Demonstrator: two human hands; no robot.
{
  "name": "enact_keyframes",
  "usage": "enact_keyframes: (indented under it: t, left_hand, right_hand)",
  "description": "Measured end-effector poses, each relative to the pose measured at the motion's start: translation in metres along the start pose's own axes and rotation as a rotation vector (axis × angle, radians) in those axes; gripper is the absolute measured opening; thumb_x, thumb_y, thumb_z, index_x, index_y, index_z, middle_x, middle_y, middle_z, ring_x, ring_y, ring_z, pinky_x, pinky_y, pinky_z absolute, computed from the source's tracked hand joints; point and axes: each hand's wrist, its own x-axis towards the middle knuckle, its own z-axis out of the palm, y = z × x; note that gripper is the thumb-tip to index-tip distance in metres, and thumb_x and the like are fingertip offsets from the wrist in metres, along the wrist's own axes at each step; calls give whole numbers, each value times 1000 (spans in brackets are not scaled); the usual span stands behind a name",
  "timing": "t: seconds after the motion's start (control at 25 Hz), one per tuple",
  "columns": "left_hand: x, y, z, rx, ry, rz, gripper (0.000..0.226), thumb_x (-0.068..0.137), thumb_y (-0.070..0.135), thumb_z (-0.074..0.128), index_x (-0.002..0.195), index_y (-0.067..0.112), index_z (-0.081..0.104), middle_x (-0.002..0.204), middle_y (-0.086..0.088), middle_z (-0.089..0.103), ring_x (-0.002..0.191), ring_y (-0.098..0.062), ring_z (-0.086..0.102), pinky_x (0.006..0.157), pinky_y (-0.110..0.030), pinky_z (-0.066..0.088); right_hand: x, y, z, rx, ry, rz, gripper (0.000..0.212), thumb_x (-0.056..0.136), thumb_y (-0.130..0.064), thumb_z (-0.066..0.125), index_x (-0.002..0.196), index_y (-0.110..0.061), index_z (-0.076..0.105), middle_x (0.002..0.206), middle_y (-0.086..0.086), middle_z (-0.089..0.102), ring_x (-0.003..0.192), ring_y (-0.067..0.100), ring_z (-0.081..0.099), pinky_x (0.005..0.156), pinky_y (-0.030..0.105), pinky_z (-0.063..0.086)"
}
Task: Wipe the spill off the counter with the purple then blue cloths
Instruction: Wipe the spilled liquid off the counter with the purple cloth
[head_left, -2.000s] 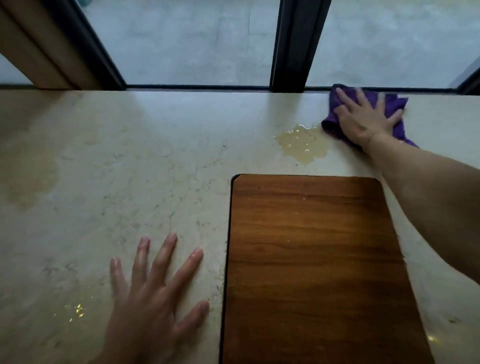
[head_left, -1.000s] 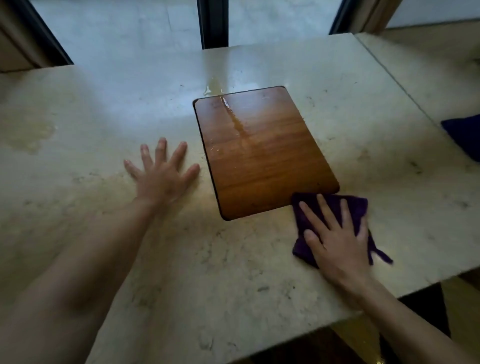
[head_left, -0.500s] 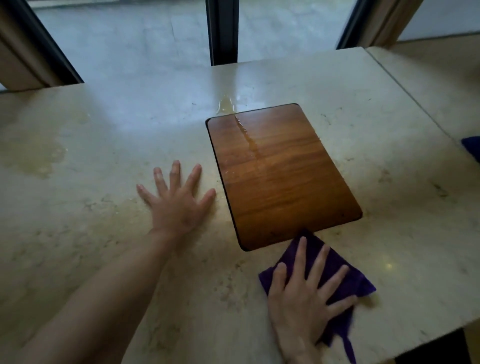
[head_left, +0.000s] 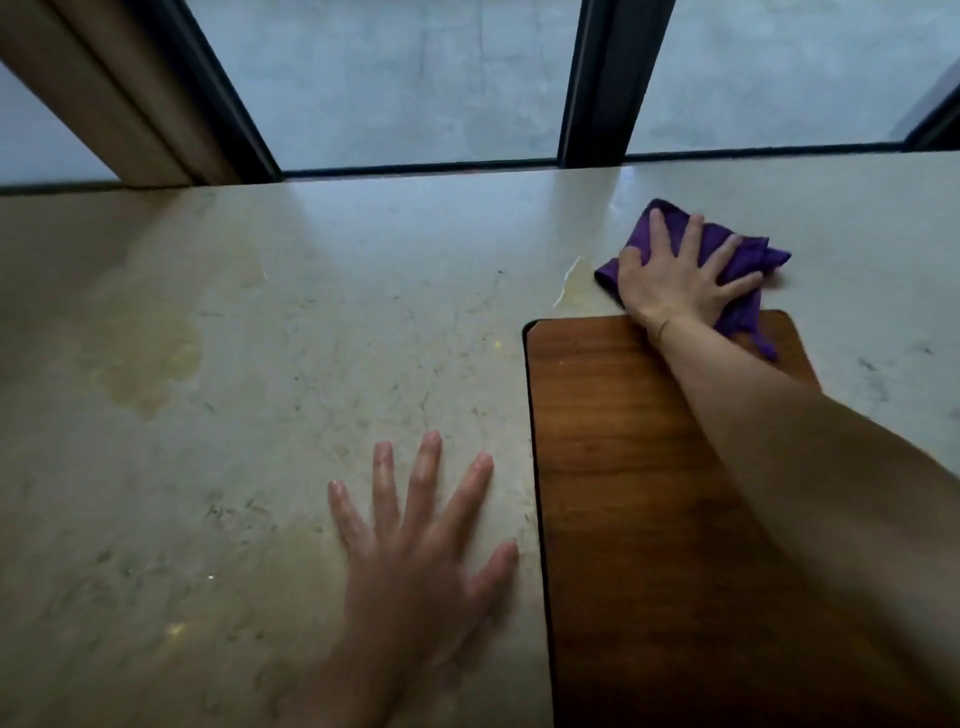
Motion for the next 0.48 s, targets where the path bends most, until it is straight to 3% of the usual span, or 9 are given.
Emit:
enact_keyframes:
  t: [0.12, 0.24, 0.48]
  left_hand:
    - [0, 1, 2, 1, 6, -10, 78, 79, 78, 42, 149, 45, 32, 163, -4, 23, 148, -43, 13, 104, -79, 12]
    - [1, 1, 1, -1, 13, -12, 79, 78, 78, 43, 149, 46, 31, 163, -4, 22, 148, -43, 12, 104, -80, 14]
    - [-3, 1, 1, 28, -9, -9, 76, 83, 80, 33, 151, 48, 21, 165, -2, 14, 149, -42, 7, 105, -79, 11]
  right_hand:
    - [61, -25, -12, -30, -40, -137, 61, 96, -60, 15, 154, -46, 5, 167, -3, -3, 150, 40, -10, 110, 74, -8]
    - [85, -41, -18, -76, -101, -408, 57, 96, -56, 17, 152, -52, 6, 167, -9, -2, 151, 35, -9, 113, 70, -7]
    - [21, -36, -8, -129, -140, -770, 53, 95, -53, 18, 146, -62, 9, 166, -13, 3, 152, 28, -6, 116, 64, -5]
